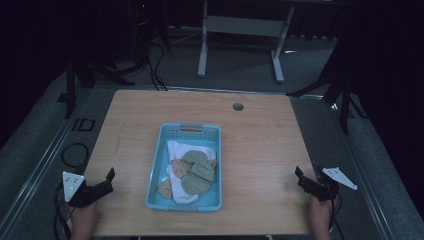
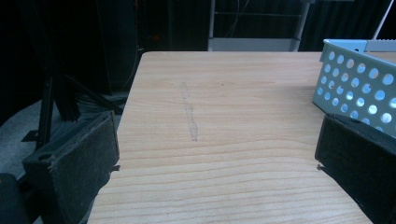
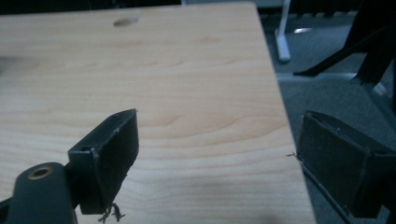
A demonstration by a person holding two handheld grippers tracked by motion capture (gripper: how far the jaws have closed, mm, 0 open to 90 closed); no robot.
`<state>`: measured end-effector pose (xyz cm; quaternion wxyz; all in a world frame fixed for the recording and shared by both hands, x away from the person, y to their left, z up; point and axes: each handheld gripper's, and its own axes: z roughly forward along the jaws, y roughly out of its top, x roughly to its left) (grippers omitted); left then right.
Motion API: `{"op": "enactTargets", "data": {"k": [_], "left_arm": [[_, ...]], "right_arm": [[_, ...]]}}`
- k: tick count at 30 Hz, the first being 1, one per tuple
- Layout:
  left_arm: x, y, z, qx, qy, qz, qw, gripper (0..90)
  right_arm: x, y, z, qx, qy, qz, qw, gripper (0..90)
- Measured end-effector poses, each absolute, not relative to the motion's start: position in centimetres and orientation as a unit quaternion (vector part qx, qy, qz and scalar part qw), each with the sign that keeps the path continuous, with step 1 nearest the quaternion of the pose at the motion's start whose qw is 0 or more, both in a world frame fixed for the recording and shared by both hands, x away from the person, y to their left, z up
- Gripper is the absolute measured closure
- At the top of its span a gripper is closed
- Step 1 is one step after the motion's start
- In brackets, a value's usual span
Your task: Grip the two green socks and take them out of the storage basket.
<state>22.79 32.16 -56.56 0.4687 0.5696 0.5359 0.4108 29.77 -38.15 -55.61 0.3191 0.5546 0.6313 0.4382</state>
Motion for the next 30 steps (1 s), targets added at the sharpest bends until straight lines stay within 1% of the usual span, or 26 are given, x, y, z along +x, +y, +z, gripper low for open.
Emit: {"op": "enactTargets", "data": {"k": [2, 3, 4, 7, 14, 18, 23, 28, 30], "left_arm": [[22.8, 32.2, -56.6, 0.568, 0.537, 0.411, 0.469, 0.0], [22.8, 32.2, -56.6, 0.568, 0.537, 0.410, 0.469, 0.0], [22.8, 32.2, -56.6, 0.569, 0.537, 0.411, 0.468, 0.0], [22.8, 32.2, -56.6, 0.569, 0.538, 0.410, 0.468, 0.0], [22.8, 32.2, -56.6, 0.570, 0.536, 0.410, 0.468, 0.0], [22.8, 32.2, -56.5, 0.571, 0.537, 0.409, 0.468, 0.0], [22.9, 32.2, -56.5, 0.571, 0.538, 0.406, 0.468, 0.0], [22.9, 32.3, -56.5, 0.572, 0.537, 0.406, 0.469, 0.0], [22.9, 32.2, -56.5, 0.572, 0.537, 0.406, 0.468, 0.0]], "right_arm": [[29.9, -38.0, -55.6, 0.551, 0.639, 0.435, 0.316, 13.0], [30.1, -38.0, -55.6, 0.543, 0.656, 0.433, 0.295, 13.0], [30.1, -38.0, -55.6, 0.543, 0.656, 0.433, 0.295, 13.0], [30.1, -38.0, -55.7, 0.533, 0.679, 0.428, 0.268, 13.3], [30.0, -38.3, -55.4, 0.504, 0.714, 0.421, 0.244, 14.3], [30.1, -38.7, -55.3, 0.471, 0.752, 0.411, 0.209, 13.9], [30.2, -39.0, -55.6, 0.430, 0.810, 0.366, 0.157, 14.1], [30.1, -39.0, -55.7, 0.405, 0.832, 0.351, 0.144, 14.1], [30.1, -38.7, -55.3, 0.388, 0.849, 0.334, 0.130, 14.0]]}}
